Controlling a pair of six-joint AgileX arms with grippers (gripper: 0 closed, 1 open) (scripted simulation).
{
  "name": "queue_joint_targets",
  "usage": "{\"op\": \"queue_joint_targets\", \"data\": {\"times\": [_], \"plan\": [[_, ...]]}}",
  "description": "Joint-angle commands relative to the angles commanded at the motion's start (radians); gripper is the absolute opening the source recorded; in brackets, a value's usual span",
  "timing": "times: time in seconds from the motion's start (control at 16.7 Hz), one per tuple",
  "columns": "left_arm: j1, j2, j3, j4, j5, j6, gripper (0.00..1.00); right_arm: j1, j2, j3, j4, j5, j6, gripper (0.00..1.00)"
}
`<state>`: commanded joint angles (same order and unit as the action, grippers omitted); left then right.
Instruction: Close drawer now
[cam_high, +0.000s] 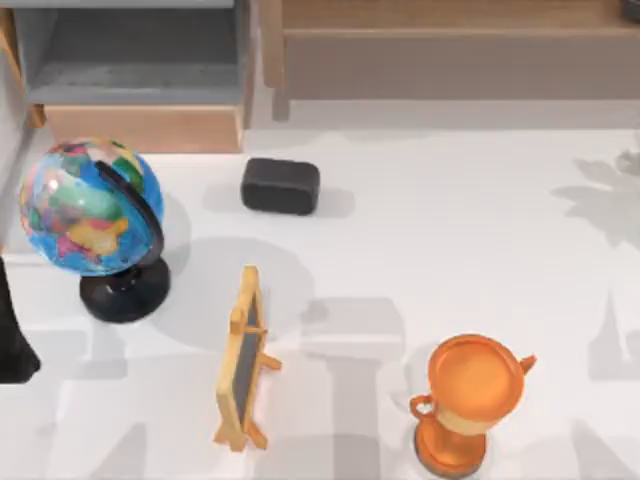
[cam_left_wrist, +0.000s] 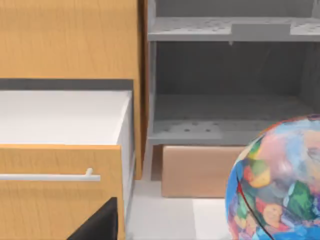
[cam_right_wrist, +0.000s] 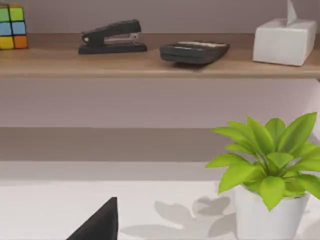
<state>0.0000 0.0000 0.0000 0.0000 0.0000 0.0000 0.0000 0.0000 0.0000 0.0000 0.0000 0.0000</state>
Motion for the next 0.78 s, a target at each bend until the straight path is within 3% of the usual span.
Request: {"op": "queue_joint_targets", "data": {"times": [0.36,0.78], "plan": [[-0.043,0.112,0.062,0.082,-0.047,0.005,1.0,0.0,0.0,0.0,0.0,0.0,0.0,1.0],[-0.219,0.623,0.277,0.368,-0.204,0.01,1.0,0.0,0.0,0.0,0.0,0.0,0.0,1.0]]}}
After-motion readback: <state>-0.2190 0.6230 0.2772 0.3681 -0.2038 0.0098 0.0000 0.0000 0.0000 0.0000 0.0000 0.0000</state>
